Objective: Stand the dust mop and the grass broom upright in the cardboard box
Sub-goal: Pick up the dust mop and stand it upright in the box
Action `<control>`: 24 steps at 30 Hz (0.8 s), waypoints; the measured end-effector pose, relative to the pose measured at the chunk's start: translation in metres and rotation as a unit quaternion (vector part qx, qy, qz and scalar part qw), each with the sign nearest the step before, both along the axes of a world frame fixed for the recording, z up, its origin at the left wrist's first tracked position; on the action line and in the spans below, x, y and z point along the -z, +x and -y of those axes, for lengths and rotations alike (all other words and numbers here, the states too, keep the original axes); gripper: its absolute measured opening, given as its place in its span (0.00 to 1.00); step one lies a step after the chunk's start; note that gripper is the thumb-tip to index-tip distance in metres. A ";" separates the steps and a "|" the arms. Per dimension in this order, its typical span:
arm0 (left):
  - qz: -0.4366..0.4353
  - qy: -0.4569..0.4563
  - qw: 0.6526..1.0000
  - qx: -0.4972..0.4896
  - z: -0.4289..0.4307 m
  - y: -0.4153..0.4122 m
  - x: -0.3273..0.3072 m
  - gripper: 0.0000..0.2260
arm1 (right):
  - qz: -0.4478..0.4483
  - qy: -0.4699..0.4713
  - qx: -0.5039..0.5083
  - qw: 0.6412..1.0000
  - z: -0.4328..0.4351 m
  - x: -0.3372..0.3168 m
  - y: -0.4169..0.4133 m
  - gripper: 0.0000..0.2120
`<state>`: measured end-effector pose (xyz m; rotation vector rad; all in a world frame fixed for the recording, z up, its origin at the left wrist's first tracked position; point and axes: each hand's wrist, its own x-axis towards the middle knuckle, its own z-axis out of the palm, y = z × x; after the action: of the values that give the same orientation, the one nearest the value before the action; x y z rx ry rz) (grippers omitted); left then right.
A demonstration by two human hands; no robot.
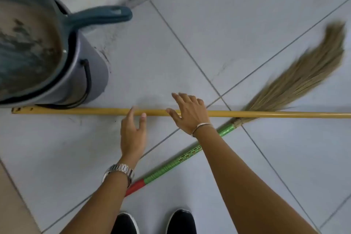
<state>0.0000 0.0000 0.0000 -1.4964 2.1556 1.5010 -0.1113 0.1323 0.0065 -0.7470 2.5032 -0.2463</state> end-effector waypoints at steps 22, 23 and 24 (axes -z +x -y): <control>-0.111 0.275 0.792 -0.534 -0.047 0.018 -0.077 0.22 | 0.196 0.081 -0.088 0.973 -0.005 -0.068 0.024 0.17; -0.116 0.252 0.792 -0.544 -0.054 0.020 -0.098 0.22 | 0.216 0.080 -0.079 0.970 -0.006 -0.086 0.021 0.16; -0.117 0.233 0.790 -0.556 -0.061 0.021 -0.121 0.22 | 0.234 0.080 -0.077 0.966 -0.008 -0.105 0.018 0.15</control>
<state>0.0208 0.0605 0.1206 -2.5758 0.6456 2.3368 -0.0931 0.1399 0.1111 -0.7176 1.9828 -0.1417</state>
